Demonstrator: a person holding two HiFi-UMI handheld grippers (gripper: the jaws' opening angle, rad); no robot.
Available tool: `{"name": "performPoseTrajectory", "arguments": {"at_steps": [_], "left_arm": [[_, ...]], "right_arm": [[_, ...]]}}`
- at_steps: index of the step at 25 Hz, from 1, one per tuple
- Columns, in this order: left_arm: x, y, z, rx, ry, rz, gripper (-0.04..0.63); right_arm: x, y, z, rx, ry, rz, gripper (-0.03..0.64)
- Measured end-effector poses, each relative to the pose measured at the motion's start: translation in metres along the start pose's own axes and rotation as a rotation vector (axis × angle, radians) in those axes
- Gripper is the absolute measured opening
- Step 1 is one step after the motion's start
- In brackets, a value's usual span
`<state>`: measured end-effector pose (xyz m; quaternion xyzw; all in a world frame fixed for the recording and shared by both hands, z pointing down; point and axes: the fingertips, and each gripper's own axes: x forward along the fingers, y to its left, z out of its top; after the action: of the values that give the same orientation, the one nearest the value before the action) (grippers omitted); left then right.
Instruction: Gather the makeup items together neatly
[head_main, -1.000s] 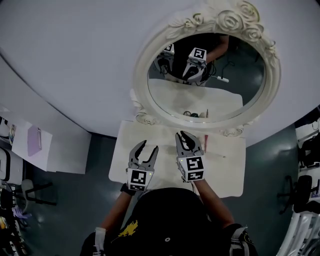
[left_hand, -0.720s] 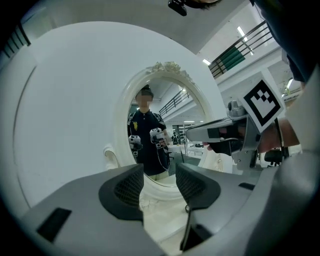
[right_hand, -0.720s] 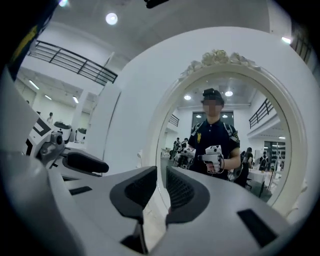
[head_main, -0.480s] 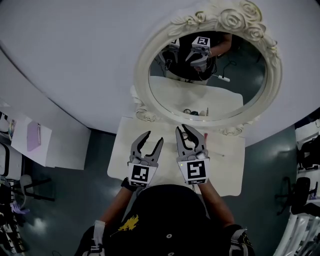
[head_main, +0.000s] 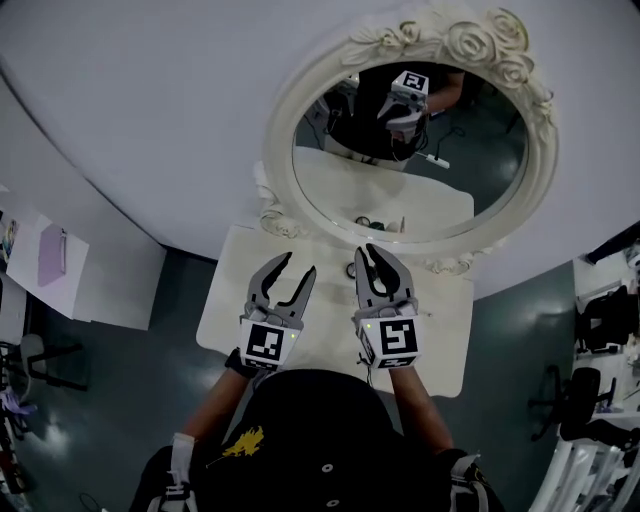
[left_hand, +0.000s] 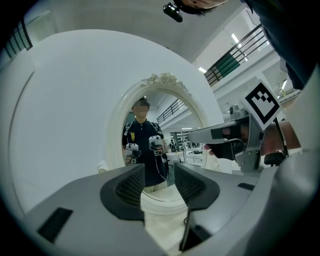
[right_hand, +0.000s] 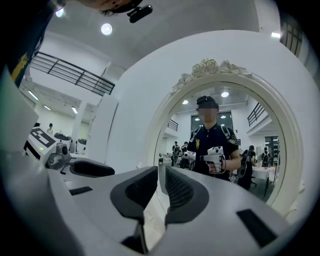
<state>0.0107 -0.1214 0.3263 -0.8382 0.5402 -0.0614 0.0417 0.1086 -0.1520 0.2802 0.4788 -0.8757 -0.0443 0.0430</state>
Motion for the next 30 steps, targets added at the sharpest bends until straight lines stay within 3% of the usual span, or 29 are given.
{"name": "performPoseTrajectory", "arguments": {"at_steps": [6, 19, 25, 27, 30], "left_arm": [[-0.005, 0.006, 0.003, -0.022, 0.004, 0.002, 0.18], [-0.009, 0.002, 0.013, 0.0, -0.05, -0.008, 0.045], [-0.004, 0.003, 0.037, 0.015, -0.174, -0.02, 0.017], [-0.005, 0.003, 0.035, 0.002, -0.166, -0.015, 0.014], [-0.003, 0.002, 0.028, 0.052, -0.137, -0.025, 0.014]], "right_arm": [[-0.011, -0.002, -0.008, 0.009, 0.046, 0.004, 0.051], [-0.018, 0.01, -0.001, 0.001, 0.031, 0.043, 0.017], [-0.019, 0.011, 0.011, 0.015, -0.006, 0.071, 0.017], [-0.022, 0.012, 0.008, 0.02, -0.002, 0.072, 0.015], [-0.025, 0.009, 0.003, 0.018, 0.006, 0.06, 0.015]]}}
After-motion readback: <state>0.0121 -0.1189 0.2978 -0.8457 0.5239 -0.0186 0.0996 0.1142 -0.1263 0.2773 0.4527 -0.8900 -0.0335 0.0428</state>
